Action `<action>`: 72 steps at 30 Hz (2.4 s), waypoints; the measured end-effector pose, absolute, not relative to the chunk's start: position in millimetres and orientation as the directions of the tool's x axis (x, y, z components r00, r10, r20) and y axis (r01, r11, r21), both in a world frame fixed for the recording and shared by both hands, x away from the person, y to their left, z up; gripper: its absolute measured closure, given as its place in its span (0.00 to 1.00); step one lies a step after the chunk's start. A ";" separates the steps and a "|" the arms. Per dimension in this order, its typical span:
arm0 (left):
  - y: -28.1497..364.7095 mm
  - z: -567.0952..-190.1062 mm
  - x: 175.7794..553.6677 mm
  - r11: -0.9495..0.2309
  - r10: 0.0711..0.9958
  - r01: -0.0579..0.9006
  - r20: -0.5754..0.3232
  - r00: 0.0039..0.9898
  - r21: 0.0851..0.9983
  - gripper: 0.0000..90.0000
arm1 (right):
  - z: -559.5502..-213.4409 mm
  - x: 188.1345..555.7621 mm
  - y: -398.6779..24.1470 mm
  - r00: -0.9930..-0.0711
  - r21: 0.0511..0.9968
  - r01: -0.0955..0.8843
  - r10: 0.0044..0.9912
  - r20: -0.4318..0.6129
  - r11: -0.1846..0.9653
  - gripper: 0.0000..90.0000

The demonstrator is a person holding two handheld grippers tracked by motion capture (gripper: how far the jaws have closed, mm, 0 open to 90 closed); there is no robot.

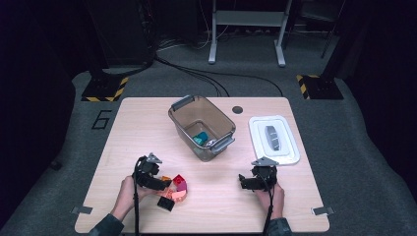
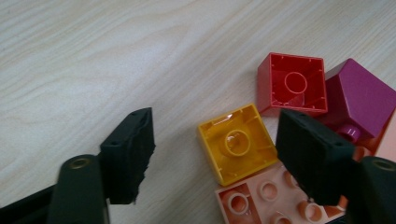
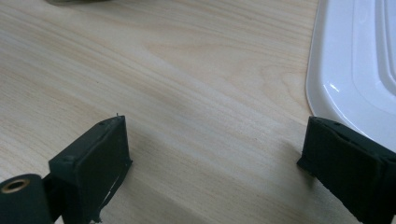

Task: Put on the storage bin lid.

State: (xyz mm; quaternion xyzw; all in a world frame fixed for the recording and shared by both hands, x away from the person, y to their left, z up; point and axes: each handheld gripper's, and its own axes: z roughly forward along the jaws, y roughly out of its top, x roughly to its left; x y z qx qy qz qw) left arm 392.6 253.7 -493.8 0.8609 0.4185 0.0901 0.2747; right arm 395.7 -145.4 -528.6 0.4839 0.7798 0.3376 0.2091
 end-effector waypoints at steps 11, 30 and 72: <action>258.9 -497.7 393.3 -0.515 0.760 0.657 -0.061 0.647 0.550 0.63 | -528.6 395.7 -145.4 -0.444 0.729 0.614 0.896 0.001 0.303 0.07; 264.2 -495.5 394.4 -0.505 0.760 0.641 -0.054 0.648 0.578 0.65 | -528.6 395.6 -145.4 -0.444 0.729 0.615 0.896 0.003 0.302 0.07; 272.6 -426.6 414.0 -0.519 0.734 0.568 -0.007 0.679 0.639 0.65 | -528.6 395.6 -145.3 -0.444 0.729 0.615 0.896 0.004 0.302 0.07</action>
